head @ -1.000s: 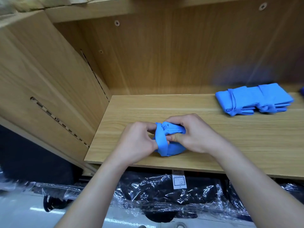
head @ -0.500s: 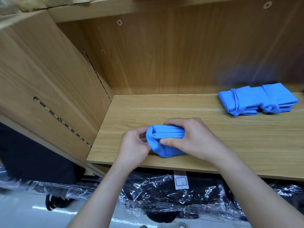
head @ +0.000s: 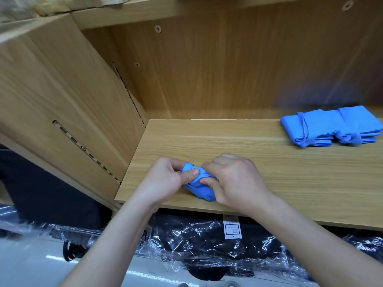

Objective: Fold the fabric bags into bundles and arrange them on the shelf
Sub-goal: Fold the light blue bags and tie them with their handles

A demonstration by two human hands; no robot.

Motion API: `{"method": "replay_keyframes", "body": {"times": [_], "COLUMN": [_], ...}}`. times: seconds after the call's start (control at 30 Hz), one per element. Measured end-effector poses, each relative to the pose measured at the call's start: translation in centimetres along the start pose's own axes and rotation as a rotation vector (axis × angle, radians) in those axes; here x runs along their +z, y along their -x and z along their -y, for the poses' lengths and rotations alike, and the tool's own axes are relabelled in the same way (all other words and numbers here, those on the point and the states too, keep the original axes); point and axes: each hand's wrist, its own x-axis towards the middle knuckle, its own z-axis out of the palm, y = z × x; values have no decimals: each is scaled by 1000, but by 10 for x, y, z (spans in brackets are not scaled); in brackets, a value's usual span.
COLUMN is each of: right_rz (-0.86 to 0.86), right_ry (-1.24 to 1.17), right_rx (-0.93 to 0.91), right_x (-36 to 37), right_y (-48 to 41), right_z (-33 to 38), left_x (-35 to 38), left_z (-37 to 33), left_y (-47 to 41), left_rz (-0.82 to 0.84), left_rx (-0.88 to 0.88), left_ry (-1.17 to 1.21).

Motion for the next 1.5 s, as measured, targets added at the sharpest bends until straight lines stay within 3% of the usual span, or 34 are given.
{"method": "replay_keyframes", "body": {"times": [0.13,0.3,0.4,0.47,0.57,0.67,0.73,0.87,1.0,1.17,1.27,1.33,1.43,1.5], "right_rz": [-17,-73,-46,57,199,67,-15,-136,-98,-56,-21,-10,-22,-37], "right_ry": [58,104,44,-140,-628,-974,-845,-477,-303,-443,-634,-763,-979,-1086], "right_rx": [-9,-9,31,109,372,544,528,304,224,300,429,472,486,492], "right_x": [1,0,2,0,-7,-6,-4,-9,-18,-21,-25,-32,-44,-51], "right_y": [0,-3,-1,-1,8,19,22,14,10,10,12,9,5,2], "right_z": [6,10,10,2,-17,-24,-18,-8,-6,-10,-17,-21,-21,-19], "left_x": [4,24,26,23,15,7,7,18,32,40,36,29,25,29], "left_z": [-17,-43,-35,-26,-19,-17,-21,-35,-35,-29,-25,-21,-22,-24], "left_y": [1,18,13,10,12,13,13,14,18,18,16,15,15,15], "left_rz": [-201,-352,-298,-260,-227,-169,-137,-187,-240,-292,-373,-266,18,-7], "left_rx": [129,202,204,188,184,167,189,306,402,455,612,616,443,375], "left_ry": [-491,-850,-485,-241,-143,-104,-150,-267,-233,-234,-512,-581,-433,-190]}}
